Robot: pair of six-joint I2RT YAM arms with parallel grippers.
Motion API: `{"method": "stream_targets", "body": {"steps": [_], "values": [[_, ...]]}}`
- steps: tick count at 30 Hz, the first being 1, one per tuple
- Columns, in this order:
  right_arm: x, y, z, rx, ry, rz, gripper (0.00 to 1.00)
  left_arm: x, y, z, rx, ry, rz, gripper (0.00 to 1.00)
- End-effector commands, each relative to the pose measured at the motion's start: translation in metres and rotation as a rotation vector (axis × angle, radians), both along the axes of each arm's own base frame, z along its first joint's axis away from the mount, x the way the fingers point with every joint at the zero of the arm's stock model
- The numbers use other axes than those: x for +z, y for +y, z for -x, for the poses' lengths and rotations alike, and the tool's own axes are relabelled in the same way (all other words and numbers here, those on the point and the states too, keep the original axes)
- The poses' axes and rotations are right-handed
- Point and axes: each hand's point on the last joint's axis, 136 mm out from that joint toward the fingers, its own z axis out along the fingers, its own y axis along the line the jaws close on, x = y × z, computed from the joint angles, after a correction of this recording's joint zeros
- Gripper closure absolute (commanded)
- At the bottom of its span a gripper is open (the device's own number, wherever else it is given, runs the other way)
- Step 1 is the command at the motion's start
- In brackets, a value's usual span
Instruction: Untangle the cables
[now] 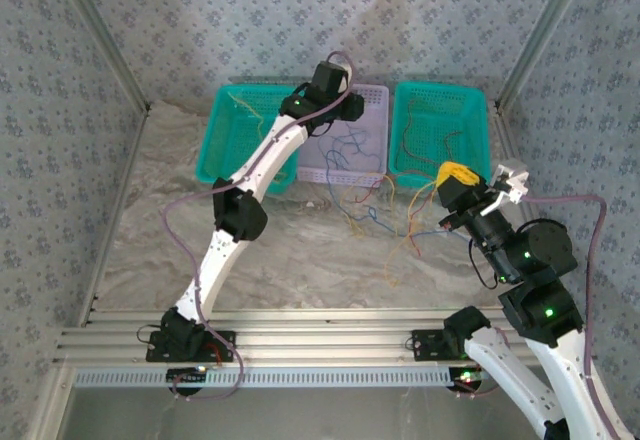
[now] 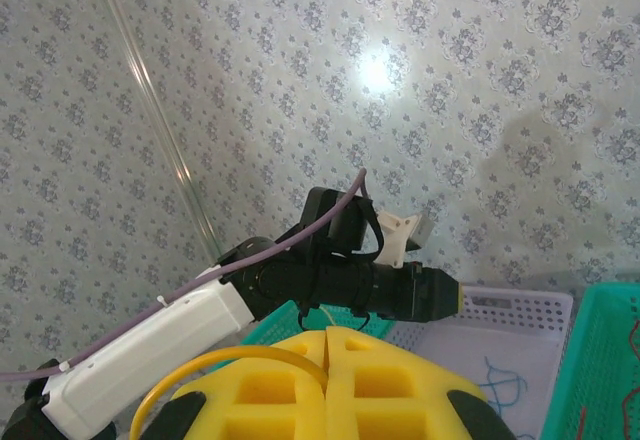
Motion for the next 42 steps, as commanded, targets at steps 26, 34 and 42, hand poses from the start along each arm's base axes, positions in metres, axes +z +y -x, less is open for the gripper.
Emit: {"method": "stream_targets", "body": {"steps": [26,34,42], "values": [[0.056,0.086,-0.115,0.168,0.063,0.003,1.00,0.177,0.161,0.094,0.255,-0.205,0.029,0.09],[0.071,0.144,-0.177,0.286,0.098,0.001,1.00,0.140,0.226,0.156,0.356,-0.143,-0.046,0.00],[0.081,0.208,-0.234,0.384,0.107,0.023,1.00,0.121,0.283,0.220,0.434,-0.127,-0.083,0.00]]}}
